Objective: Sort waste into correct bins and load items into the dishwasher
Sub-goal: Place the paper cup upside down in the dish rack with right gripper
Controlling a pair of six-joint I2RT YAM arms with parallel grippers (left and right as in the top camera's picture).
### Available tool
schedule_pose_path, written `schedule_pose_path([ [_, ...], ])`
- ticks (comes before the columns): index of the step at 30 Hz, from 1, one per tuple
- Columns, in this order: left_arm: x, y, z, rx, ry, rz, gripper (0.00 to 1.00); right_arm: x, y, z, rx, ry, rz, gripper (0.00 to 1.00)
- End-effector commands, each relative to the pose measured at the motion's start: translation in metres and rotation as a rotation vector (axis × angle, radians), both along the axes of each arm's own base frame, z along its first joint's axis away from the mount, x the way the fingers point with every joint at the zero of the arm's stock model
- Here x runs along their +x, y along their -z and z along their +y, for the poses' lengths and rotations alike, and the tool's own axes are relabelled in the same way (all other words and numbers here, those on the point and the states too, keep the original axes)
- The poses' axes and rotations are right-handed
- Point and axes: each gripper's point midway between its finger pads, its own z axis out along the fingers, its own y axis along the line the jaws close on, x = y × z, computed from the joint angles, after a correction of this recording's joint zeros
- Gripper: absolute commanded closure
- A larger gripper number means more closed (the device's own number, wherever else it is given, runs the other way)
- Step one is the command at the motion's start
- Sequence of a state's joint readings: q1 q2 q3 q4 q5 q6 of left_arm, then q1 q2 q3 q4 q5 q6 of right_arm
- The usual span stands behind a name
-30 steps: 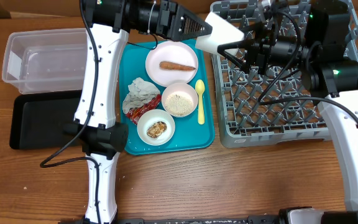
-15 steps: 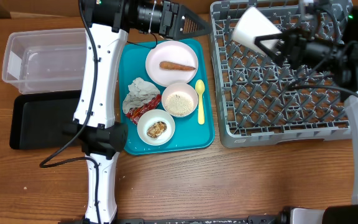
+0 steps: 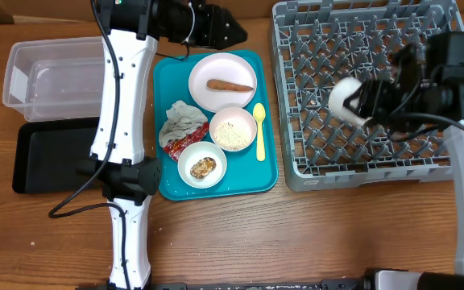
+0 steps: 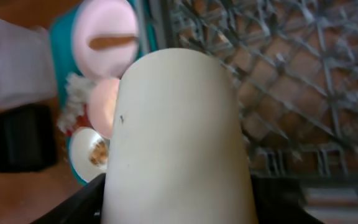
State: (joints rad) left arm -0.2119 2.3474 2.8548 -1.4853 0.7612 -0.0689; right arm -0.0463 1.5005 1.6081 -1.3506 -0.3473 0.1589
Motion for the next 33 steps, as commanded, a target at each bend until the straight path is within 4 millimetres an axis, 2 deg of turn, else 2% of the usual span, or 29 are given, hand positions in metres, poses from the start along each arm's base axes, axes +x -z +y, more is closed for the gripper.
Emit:
schedule_pose_path([
  [1, 0.013, 0.017, 0.027, 0.217, -0.121, -0.053, 0.64, -0.009, 0.001, -0.022, -0.198, 0.115, 0.038, 0.54],
  [6, 0.011, 0.029, 0.044, 0.317, -0.169, -0.023, 0.64, -0.022, 0.025, -0.007, -0.272, 0.095, 0.171, 0.54],
  [10, 0.007, 0.035, 0.051, 0.36, -0.181, -0.003, 0.66, -0.03, 0.048, -0.008, -0.331, 0.091, 0.295, 0.54],
  [17, 0.004, 0.042, 0.061, 0.418, -0.203, 0.019, 0.69, -0.027, 0.083, -0.007, -0.356, 0.07, 0.433, 0.54],
  [23, 0.004, 0.043, 0.061, 0.419, -0.203, 0.021, 0.68, -0.021, 0.107, -0.005, -0.366, 0.052, 0.502, 0.54],
  [28, 0.004, 0.044, 0.062, 0.42, -0.203, 0.022, 0.64, -0.021, 0.113, -0.005, -0.37, 0.048, 0.522, 0.25],
  [30, 0.004, 0.044, 0.061, 0.421, -0.2, 0.021, 0.63, -0.021, 0.112, -0.005, -0.369, 0.049, 0.52, 0.2],
  [33, 0.004, 0.044, 0.061, 0.421, -0.2, 0.021, 0.62, -0.021, 0.112, -0.005, -0.369, 0.049, 0.52, 0.19],
])
